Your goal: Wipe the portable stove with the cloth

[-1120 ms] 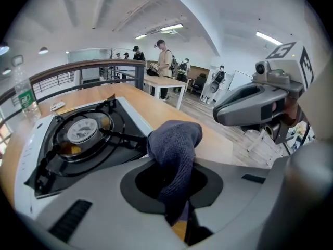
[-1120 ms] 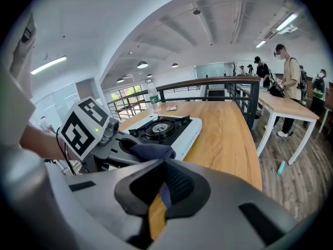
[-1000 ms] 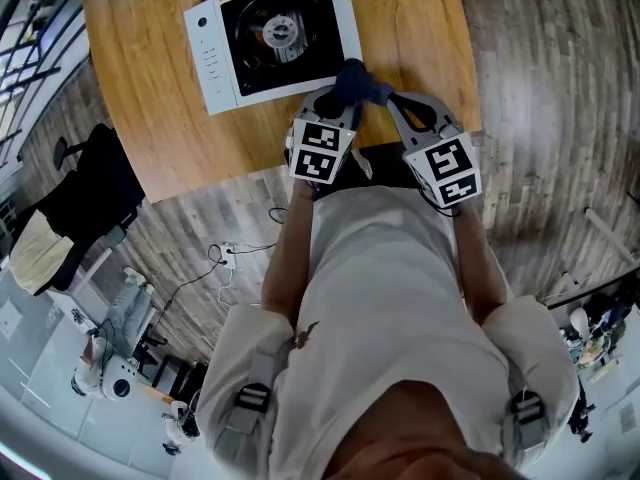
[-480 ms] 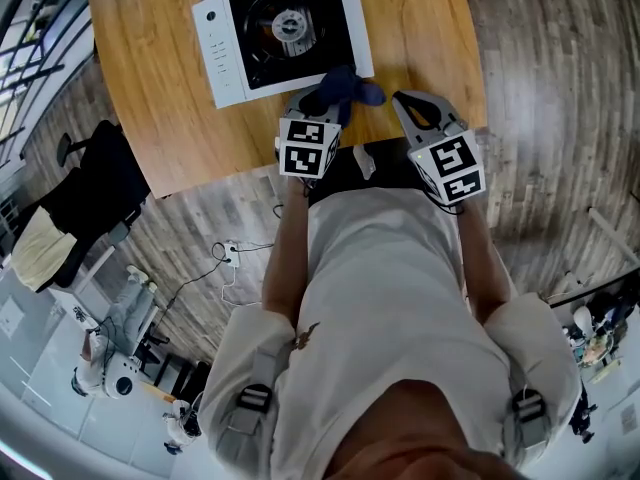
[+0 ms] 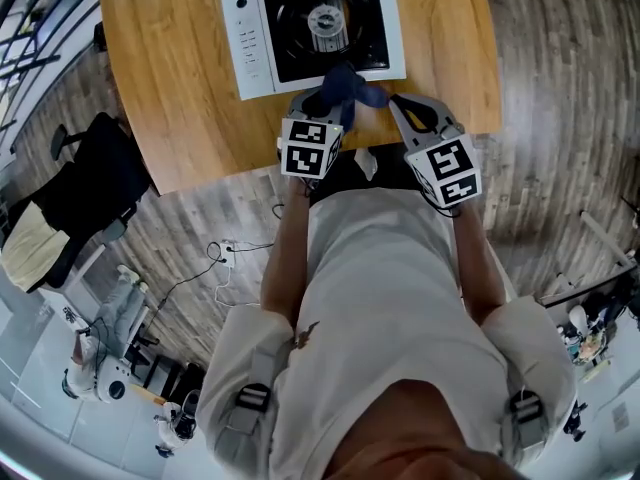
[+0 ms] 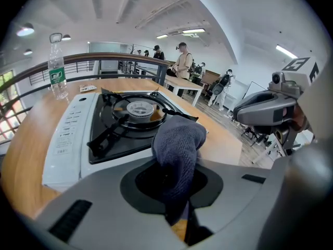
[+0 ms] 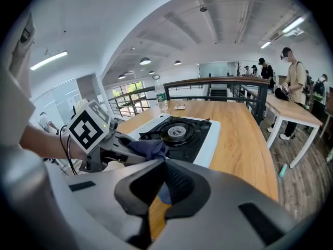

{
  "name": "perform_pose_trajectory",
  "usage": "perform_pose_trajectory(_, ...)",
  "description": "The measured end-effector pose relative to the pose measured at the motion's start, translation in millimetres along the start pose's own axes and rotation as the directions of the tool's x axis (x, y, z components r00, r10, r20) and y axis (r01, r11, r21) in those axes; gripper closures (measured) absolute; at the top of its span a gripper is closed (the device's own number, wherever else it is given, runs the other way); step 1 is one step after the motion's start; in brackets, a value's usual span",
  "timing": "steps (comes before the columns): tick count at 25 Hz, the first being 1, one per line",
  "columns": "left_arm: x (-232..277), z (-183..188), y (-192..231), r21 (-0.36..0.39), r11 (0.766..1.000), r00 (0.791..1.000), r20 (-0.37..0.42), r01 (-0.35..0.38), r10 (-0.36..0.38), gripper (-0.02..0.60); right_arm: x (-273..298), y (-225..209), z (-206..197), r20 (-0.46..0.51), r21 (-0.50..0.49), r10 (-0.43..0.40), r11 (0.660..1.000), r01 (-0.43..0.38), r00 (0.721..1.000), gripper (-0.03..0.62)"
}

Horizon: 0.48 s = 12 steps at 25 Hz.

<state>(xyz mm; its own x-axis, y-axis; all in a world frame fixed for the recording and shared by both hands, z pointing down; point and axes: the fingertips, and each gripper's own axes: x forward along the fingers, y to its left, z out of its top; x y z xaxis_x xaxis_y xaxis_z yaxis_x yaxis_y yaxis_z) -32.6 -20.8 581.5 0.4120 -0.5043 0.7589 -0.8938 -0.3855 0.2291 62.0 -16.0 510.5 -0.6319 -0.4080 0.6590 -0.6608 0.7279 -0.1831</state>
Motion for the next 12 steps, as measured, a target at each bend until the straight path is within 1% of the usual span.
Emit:
perform_pose_trajectory(5, -15, -10, 25, -0.009, 1.0, 1.0, -0.003, -0.013, 0.013, 0.52, 14, 17, 12, -0.009, -0.011, -0.003, 1.0, 0.002, 1.0, 0.574)
perform_pose_trajectory(12, -36, -29, 64, -0.045, 0.998, 0.999, -0.01, -0.042, 0.042, 0.52, 34, 42, 22, -0.02, -0.025, 0.004, 1.0, -0.005, 1.0, 0.574)
